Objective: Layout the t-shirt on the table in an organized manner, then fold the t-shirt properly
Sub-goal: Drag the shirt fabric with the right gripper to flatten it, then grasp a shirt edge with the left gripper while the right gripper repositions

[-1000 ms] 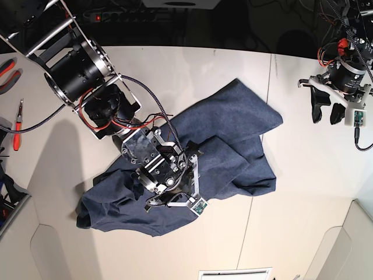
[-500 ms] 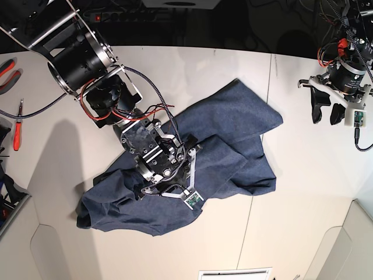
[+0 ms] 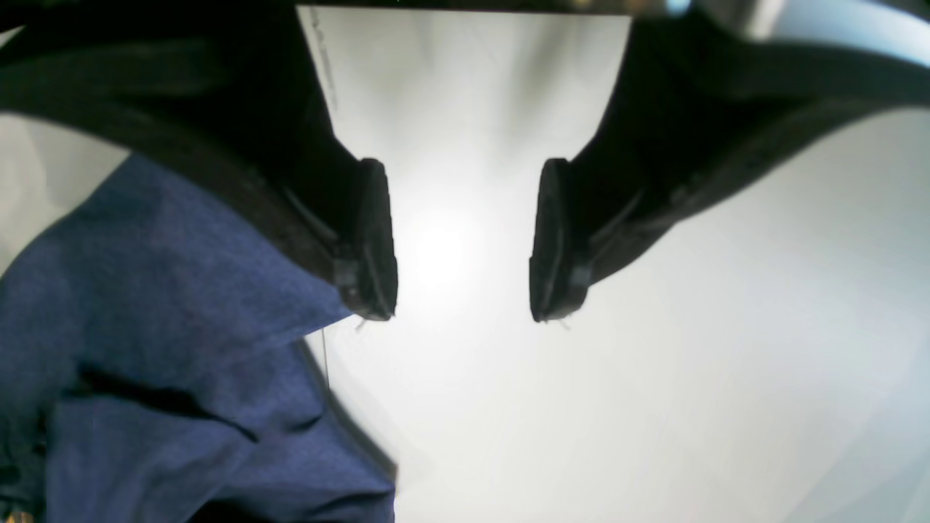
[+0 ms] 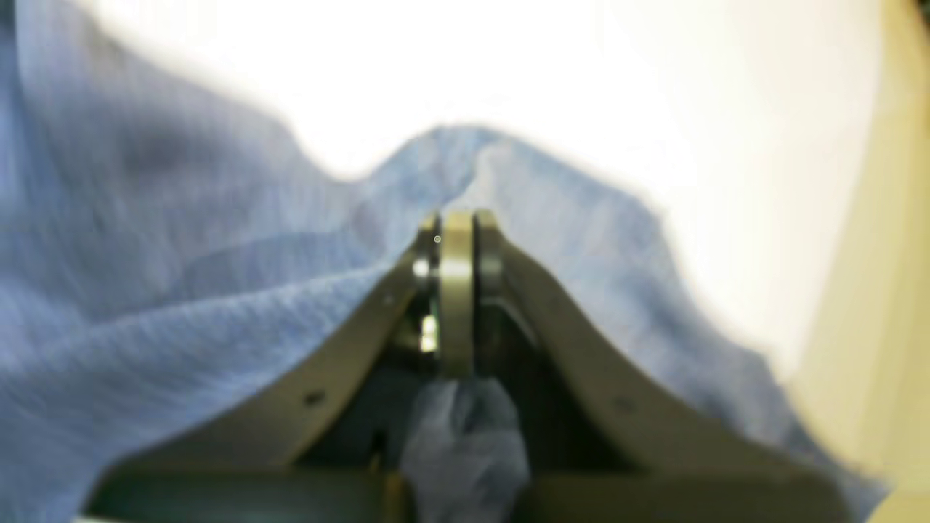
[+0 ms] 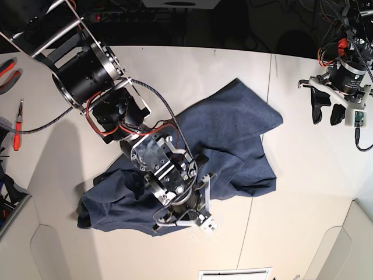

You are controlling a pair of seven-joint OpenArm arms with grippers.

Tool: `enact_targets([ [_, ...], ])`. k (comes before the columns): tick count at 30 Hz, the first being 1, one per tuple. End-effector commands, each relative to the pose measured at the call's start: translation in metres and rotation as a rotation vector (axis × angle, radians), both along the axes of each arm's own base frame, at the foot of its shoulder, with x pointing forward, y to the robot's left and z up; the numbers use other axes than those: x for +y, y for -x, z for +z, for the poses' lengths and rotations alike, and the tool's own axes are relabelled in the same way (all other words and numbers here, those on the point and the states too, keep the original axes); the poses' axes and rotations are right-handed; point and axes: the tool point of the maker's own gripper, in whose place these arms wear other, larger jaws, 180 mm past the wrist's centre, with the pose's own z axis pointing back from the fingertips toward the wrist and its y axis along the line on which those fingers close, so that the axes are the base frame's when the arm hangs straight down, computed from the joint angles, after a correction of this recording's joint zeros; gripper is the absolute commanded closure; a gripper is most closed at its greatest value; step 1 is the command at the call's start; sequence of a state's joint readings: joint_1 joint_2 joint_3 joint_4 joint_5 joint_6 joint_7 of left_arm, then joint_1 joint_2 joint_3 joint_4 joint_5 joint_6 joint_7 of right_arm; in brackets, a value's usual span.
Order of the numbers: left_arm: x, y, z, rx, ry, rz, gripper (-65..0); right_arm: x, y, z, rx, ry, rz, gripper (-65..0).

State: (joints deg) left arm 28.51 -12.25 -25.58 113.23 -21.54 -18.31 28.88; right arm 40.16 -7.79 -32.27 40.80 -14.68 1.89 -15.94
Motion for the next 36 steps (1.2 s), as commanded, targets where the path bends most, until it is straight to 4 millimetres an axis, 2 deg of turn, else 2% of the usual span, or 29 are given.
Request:
enact_targets([
  [1,0.002,-0.005,0.013,-0.046,-0.01,-0.006,-33.0,0.007,-0.031,0.054,-0.151,-0.022,0.01,0.0],
  [3,0.002,-0.005,0.013,-0.046,-0.01,-0.006,-33.0,-0.013,-0.063,0.11,-0.339,0.02,-0.073,0.0],
  [5,0.002,-0.005,0.012,-0.046,-0.01,-0.006,-33.0,-0.054,-0.091,0.18,-0.551,-0.02,-0.263,0.0],
  [6,0.002,-0.005,0.013,-0.046,-0.01,-0.006,-33.0,-0.071,-0.1,0.205,-0.592,-0.064,-0.338,0.0],
  [8,0.002,-0.007,0.014,-0.052,-0.011,-0.006,-33.0,-0.088,-0.114,0.238,-0.595,-0.161,-0.393,0.0],
  [10,0.002,-0.009,0.016,-0.06,-0.01,-0.006,-33.0,-0.088,-0.122,0.252,-0.548,-0.242,-0.364,-14.7],
  [11,0.002,-0.01,0.016,-0.061,-0.01,-0.006,-33.0,-0.086,-0.124,0.252,-0.519,-0.27,-0.336,-19.7],
  [14,0.0,-0.01,0.016,-0.062,-0.005,-0.003,-33.0,-0.081,-0.124,0.242,-0.459,-0.3,-0.284,-21.6],
  [17,0.0,-0.01,0.015,-0.062,-0.003,-0.002,-33.0,-0.077,-0.119,0.22,-0.407,-0.332,-0.27,-21.6],
  [21,0.0,-0.01,0.015,-0.062,-0.003,-0.002,-33.0,-0.062,-0.109,0.192,-0.349,-0.364,-0.205,-21.6],
  [26,-0.001,-0.011,0.016,-0.066,-0.003,-0.011,-33.0,-0.055,-0.091,0.143,-0.249,-0.362,-0.182,-21.6],
  [28,-0.009,-0.019,0.019,-0.08,0.003,-0.047,-32.9,-0.056,-0.083,0.122,-0.215,-0.354,-0.193,-21.5],
  [31,-0.023,-0.039,0.015,-0.088,0.036,-0.079,-32.9,-0.07,-0.073,0.093,-0.186,-0.305,-0.247,-21.5],
  [33,-0.039,-0.054,0.001,-0.07,0.078,-0.116,-32.9,-0.092,-0.066,0.074,-0.191,-0.213,-0.312,-21.5],
  [36,-0.071,-0.075,-0.03,-0.009,0.145,-0.183,-32.9,-0.135,-0.056,0.052,-0.211,-0.098,-0.419,-21.5],
])
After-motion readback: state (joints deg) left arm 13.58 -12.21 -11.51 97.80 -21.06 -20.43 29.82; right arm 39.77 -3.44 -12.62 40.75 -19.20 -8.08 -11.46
